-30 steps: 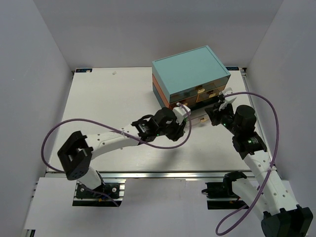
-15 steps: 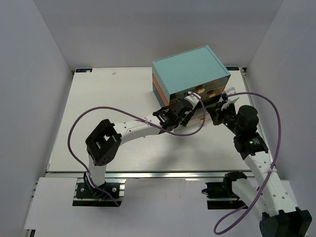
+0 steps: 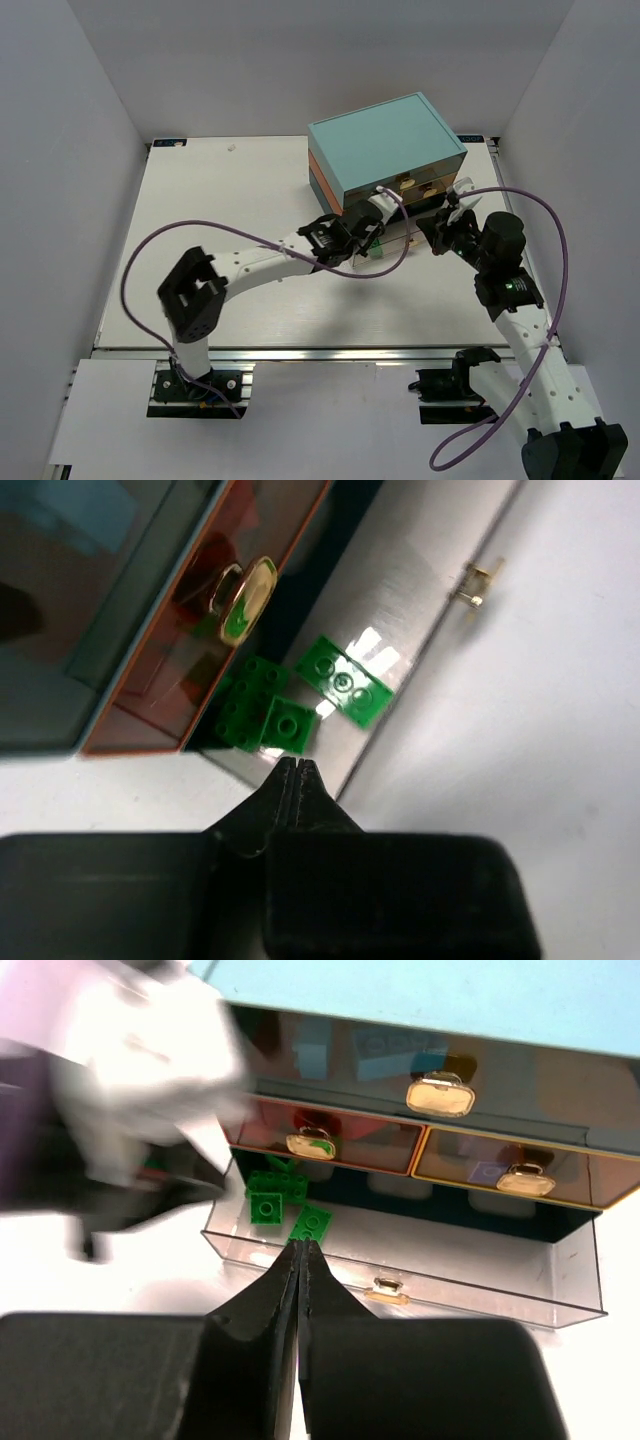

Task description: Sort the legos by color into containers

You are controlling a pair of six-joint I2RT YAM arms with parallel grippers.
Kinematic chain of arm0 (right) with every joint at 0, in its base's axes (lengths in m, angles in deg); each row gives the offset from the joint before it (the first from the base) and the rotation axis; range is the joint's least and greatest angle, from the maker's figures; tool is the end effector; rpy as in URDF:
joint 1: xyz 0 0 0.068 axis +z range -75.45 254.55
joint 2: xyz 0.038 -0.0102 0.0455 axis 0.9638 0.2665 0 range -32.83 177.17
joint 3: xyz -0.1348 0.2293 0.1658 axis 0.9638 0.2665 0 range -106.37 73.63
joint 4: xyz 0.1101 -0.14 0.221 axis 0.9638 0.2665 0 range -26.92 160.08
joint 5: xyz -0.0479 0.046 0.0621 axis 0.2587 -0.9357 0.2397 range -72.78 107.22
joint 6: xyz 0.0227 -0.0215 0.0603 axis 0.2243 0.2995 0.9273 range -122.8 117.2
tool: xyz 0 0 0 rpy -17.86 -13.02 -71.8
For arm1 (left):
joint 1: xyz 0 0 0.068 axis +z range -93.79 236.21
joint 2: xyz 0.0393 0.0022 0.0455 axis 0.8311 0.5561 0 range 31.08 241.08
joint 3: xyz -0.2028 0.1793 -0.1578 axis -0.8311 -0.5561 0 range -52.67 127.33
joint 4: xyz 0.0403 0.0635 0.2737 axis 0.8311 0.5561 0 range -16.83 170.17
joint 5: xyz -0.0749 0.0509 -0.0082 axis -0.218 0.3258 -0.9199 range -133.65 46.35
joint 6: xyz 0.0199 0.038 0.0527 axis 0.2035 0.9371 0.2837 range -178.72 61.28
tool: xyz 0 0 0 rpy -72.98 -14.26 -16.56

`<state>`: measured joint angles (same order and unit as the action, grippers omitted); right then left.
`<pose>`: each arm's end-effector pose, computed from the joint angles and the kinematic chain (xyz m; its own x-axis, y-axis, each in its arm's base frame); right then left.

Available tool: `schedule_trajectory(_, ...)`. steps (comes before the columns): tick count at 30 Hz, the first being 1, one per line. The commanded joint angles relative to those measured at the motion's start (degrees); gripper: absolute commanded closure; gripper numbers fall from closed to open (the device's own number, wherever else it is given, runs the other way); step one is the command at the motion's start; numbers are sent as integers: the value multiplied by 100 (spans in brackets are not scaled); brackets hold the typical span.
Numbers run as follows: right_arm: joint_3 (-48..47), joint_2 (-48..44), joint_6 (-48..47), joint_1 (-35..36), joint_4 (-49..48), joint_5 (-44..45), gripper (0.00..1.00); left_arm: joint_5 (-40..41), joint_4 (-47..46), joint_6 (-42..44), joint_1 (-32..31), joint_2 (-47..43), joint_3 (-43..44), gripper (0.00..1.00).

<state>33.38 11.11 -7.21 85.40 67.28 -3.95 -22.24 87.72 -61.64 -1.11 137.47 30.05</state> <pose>0.1883 0.0562 0.3512 -0.0942 -0.0911 -0.9914 -0.5358 0.8439 -0.0267 0.2729 -0.3888 0.2765 -0.3655 0.4823 -0.7961 0.6110 0.7695 0.1856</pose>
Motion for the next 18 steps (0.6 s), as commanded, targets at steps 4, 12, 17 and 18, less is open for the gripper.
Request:
schedule_trajectory(4,-255,684,-368,-267,220,-282,100,-208,-21,274,177,-2129,-1124,97)
schedule_trajectory(12,-545,1669,-351,-487,581,288,100,987,-6,959,300,-2914,-1919,30)
schedule_trajectory(17,-405,2135,-377,-540,547,762,100,1243,-57,1039,300,-3475,-2075,19)
schedule_trajectory(18,-396,2353,-351,-549,494,842,100,1373,39,978,300,-3658,-2075,19)
